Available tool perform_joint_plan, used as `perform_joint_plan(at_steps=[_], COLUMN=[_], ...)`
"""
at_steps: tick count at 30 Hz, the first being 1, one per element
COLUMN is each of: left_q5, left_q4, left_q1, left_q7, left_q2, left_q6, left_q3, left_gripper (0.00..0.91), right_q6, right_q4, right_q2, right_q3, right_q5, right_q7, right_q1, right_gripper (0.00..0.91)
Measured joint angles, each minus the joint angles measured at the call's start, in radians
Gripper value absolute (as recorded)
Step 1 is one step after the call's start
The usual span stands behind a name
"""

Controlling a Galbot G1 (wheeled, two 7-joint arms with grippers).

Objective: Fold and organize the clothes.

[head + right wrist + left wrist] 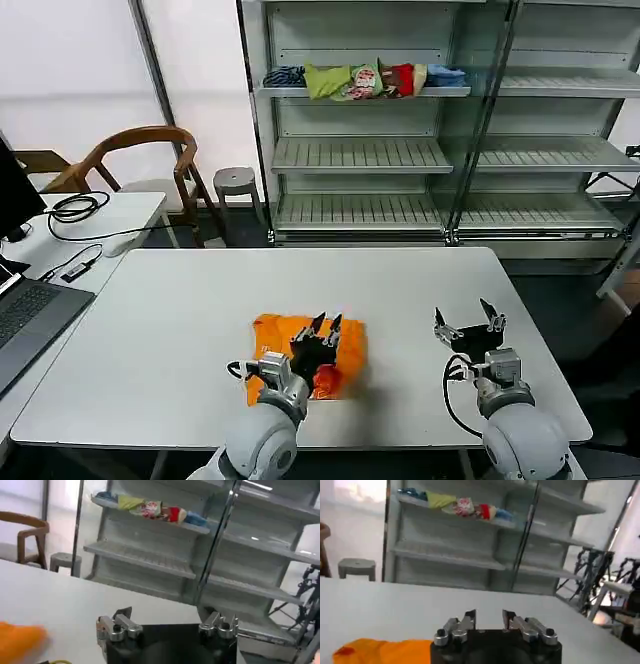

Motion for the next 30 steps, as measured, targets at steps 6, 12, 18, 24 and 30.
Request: perform_joint_plan(at_steps=[6, 12, 18, 24, 30], left_q5=[-0.012, 0.080, 0.147, 0.176, 0.197], left_q4=[-0.020, 0.005, 0.068, 0.100, 0.098], left_q1=[-0.028, -0.009, 0.052, 0.119, 0.166], left_q7=[0.044, 0.159, 0.289, 0.365, 0.401], left_q2=[0.025, 0.120, 0.209, 0.249, 0.257], left_q6=[-0.038, -0.138, -0.259, -0.339, -0.377], left_q3=[-0.041, -0.178, -0.365, -0.494, -0.551], left_gripper=[0.907, 0.907, 0.907, 0.907, 0.907], right_q6=[0.019, 0.059, 0.109, 0.157, 0.207], right_q4=[-0.013, -0.038, -0.083, -0.144, -0.200], right_q2=[0.007, 0.024, 0.050, 0.066, 0.087], right_q3=[-0.003, -0.014, -0.027, -0.037, -0.051], right_q5=[-0.013, -0.040, -0.065, -0.070, -0.077], right_q7=[-0.007, -0.021, -0.040, -0.052, -0.060], right_q1=[0.014, 0.029, 0.048, 0.083, 0.125], right_gripper=[0.907, 0.907, 0.907, 0.907, 0.907])
